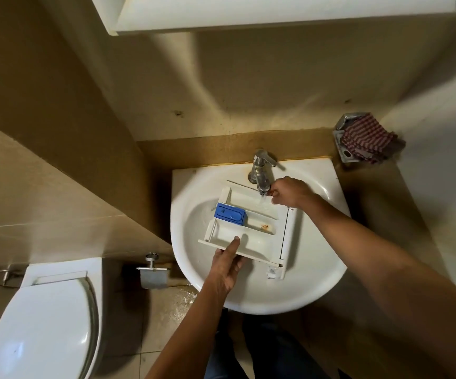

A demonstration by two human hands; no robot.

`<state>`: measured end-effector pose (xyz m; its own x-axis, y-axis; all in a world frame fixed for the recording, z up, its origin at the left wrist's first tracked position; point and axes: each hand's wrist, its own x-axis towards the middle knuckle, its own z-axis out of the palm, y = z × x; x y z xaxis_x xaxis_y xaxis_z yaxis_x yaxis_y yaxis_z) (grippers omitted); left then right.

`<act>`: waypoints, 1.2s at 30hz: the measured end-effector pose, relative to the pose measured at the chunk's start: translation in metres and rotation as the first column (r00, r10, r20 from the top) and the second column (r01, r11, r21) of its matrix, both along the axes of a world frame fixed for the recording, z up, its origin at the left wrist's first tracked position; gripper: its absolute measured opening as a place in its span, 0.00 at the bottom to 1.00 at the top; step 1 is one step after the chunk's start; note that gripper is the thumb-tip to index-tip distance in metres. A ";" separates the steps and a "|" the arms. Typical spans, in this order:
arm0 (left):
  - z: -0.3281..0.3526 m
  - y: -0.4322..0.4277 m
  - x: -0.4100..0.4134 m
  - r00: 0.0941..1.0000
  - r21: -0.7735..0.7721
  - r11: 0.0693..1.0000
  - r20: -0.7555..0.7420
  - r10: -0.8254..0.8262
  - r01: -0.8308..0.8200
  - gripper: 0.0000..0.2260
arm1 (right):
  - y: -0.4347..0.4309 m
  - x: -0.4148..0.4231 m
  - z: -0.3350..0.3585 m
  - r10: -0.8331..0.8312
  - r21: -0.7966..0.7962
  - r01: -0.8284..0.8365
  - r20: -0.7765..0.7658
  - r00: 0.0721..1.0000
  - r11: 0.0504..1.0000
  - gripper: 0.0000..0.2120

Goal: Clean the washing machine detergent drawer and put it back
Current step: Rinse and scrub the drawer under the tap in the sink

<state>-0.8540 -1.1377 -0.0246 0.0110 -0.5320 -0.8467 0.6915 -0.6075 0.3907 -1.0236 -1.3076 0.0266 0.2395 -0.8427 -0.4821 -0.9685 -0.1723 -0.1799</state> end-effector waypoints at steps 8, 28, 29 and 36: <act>-0.001 0.007 -0.016 0.996 -0.029 0.997 -0.058 0.072 -0.074 0.19 | 0.046 0.002 -0.012 -0.457 -0.247 0.453 0.044 0.888 0.857 0.26; -0.013 0.016 0.020 0.990 -0.059 0.990 -0.058 0.128 -0.132 0.16 | 0.073 0.026 -0.025 -0.317 -0.438 0.288 0.008 0.948 0.852 0.23; -0.012 0.016 0.022 0.994 -0.066 0.993 -0.044 0.100 -0.103 0.13 | 0.080 0.037 -0.028 -0.212 -0.472 0.189 0.004 0.977 0.861 0.21; -0.007 0.015 0.026 1.000 -0.076 0.997 -0.005 -0.002 0.002 0.06 | 0.076 0.067 -0.045 -0.184 -0.087 0.178 -0.070 0.980 0.980 0.24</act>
<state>-0.8285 -1.1225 -0.0320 0.0056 -0.5950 -0.8037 0.6927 -0.5773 0.4322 -0.9565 -1.2319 -0.0184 0.0442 -0.9052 -0.4228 -0.9953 -0.0036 -0.0964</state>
